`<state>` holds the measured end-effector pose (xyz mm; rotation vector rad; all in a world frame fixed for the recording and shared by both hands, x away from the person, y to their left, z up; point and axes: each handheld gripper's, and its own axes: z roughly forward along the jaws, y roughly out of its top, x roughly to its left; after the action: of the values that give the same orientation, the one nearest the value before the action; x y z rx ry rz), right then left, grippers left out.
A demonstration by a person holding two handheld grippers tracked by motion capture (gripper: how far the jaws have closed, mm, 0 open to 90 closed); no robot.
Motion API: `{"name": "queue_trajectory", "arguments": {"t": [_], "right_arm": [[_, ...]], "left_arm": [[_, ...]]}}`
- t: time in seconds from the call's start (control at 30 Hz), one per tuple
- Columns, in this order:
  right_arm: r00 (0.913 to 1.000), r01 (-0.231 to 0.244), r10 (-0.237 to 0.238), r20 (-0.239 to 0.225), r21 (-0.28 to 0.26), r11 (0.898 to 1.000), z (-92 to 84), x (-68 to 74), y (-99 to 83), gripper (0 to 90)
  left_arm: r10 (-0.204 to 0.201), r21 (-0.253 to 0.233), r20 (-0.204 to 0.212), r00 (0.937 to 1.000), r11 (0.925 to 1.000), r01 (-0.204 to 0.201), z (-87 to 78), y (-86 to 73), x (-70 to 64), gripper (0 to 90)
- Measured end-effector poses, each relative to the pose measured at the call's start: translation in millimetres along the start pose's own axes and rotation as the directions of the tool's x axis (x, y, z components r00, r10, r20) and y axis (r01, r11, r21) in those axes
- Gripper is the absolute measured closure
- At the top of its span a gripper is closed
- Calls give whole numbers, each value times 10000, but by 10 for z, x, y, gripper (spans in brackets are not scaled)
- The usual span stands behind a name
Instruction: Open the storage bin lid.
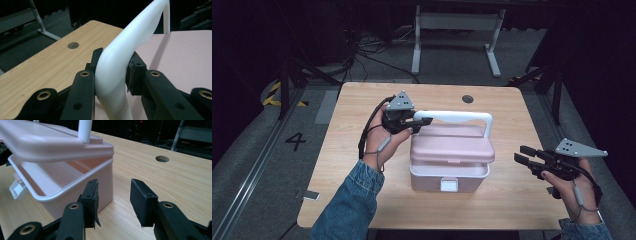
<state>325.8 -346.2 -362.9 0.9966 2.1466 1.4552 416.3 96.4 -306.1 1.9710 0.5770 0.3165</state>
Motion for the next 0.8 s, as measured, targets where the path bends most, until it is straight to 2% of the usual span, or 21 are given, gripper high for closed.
{"name": "queue_trajectory", "arguments": {"t": [0.17,0.27,0.47,0.57,0.6,0.63,0.67,0.8], "right_arm": [[9998,-9,8,-188,-64,10000,15,36,34,595],[9993,109,-114,-346,-126,9999,42,74,78,605],[9930,380,-372,-1118,50,9993,101,179,148,732],[9908,532,-537,-1245,-74,9986,118,216,173,775],[9874,545,-560,-1480,-146,9984,136,250,200,845],[9844,547,-560,-1666,-120,9984,148,268,214,865],[9844,547,-560,-1666,-120,9984,148,268,214,865],[9698,855,-834,-2293,-6,9963,241,357,250,900]], "left_arm": [[-249,-81,-9,9997,9997,249,24,27,75,720],[-253,-46,-106,9996,9997,252,30,44,97,720],[-360,-105,-99,9993,9993,359,56,57,144,718],[-420,-71,-112,9991,9991,420,56,58,140,718],[-357,-74,-98,9993,9993,357,54,59,142,718],[-386,-94,-95,9992,9992,385,55,57,139,719],[-386,-94,-95,9992,9992,385,55,57,139,719],[-393,-88,-95,9992,9992,392,54,58,146,719]]}}
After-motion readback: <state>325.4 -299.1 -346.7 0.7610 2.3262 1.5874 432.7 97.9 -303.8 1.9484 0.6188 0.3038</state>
